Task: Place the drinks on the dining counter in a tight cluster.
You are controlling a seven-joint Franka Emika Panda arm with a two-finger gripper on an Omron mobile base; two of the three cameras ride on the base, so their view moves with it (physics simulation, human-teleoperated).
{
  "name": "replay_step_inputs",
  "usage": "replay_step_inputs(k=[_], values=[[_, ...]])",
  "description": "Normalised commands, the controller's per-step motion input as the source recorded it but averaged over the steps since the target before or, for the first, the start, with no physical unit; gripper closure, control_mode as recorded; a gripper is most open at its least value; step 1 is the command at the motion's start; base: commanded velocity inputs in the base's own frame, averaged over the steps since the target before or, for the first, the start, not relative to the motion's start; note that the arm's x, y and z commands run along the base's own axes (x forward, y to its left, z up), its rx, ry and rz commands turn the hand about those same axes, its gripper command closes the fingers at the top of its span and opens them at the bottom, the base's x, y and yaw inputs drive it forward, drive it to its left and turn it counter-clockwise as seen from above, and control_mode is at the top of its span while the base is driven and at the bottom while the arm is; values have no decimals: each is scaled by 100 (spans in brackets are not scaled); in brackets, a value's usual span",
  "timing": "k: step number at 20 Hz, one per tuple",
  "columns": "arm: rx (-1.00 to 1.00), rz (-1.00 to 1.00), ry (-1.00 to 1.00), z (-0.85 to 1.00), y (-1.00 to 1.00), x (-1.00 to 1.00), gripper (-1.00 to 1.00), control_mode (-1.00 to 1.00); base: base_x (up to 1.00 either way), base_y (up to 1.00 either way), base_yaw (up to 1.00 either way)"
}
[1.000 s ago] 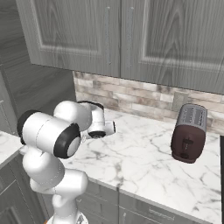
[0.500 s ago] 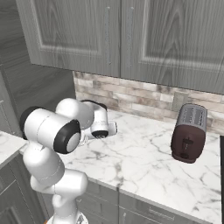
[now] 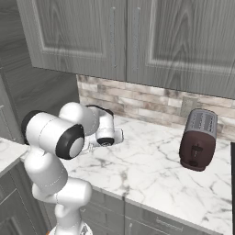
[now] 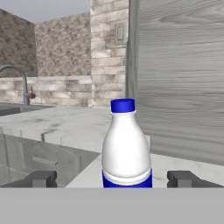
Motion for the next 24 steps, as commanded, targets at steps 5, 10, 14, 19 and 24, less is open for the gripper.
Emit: replay_step_inputs(k=[5, 10, 14, 19, 24], values=[[0, 0, 0, 0, 16, 0, -100, -100, 0, 0, 0], [0, -1, 0, 0, 16, 5, -100, -100, 0, 0, 0], [0, -1, 0, 0, 11, 3, -100, -100, 0, 0, 0], [0, -1, 1, -6, 20, 0, -100, -100, 0, 0, 0], [0, 0, 0, -20, 8, 0, -100, -100, 0, 0, 0]])
